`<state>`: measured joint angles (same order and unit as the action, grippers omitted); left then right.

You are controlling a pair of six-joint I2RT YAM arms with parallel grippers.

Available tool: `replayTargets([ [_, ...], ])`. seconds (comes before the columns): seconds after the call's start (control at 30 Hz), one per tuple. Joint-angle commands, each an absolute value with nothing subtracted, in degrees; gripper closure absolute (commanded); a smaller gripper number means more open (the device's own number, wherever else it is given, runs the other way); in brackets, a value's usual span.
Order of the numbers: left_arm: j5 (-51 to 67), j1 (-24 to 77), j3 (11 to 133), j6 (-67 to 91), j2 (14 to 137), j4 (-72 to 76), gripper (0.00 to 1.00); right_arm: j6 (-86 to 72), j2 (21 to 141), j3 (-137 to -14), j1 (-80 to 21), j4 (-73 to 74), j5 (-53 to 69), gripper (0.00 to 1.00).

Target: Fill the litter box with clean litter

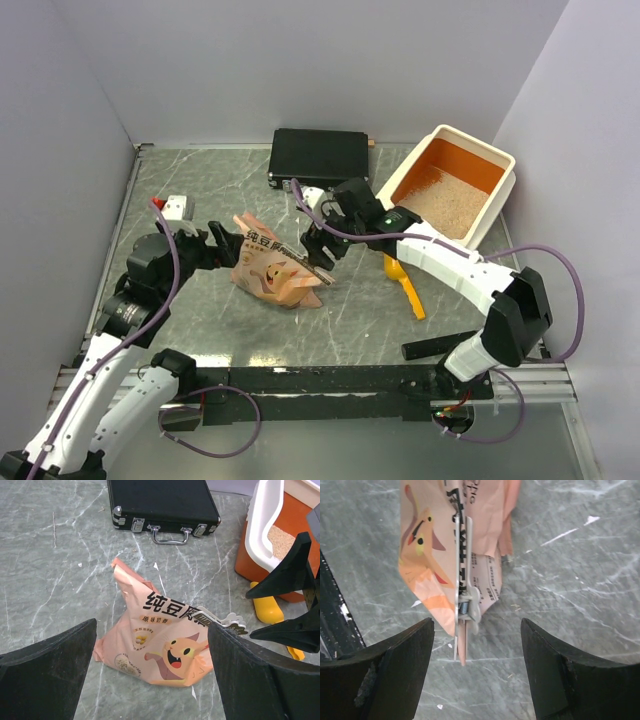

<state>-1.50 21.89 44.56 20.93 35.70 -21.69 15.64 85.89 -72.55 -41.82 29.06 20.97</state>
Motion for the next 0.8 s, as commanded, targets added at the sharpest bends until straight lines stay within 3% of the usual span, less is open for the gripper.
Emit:
replayTargets([
  [0.0, 0.2, 21.3, 44.5, 22.1, 35.9, -19.2, 0.03, 14.5, 87.0, -72.7, -41.7, 25.8, 26.6, 0.25],
  [0.63, 0.6, 20.2, 44.5, 22.5, 36.6, -19.1, 0.03, 14.1, 91.0, -73.0, -41.6, 25.5, 25.0, 0.34],
  [0.73, 0.6, 20.2, 44.4, 22.5, 36.3, -19.0, 0.03, 13.9, 91.0, -72.5, -41.6, 24.9, 25.0, 0.40],
  [0.77, 0.6, 20.2, 44.3, 22.5, 36.4, -19.0, 0.03, 13.8, 91.1, -72.5, -41.6, 24.9, 25.0, 0.49],
])
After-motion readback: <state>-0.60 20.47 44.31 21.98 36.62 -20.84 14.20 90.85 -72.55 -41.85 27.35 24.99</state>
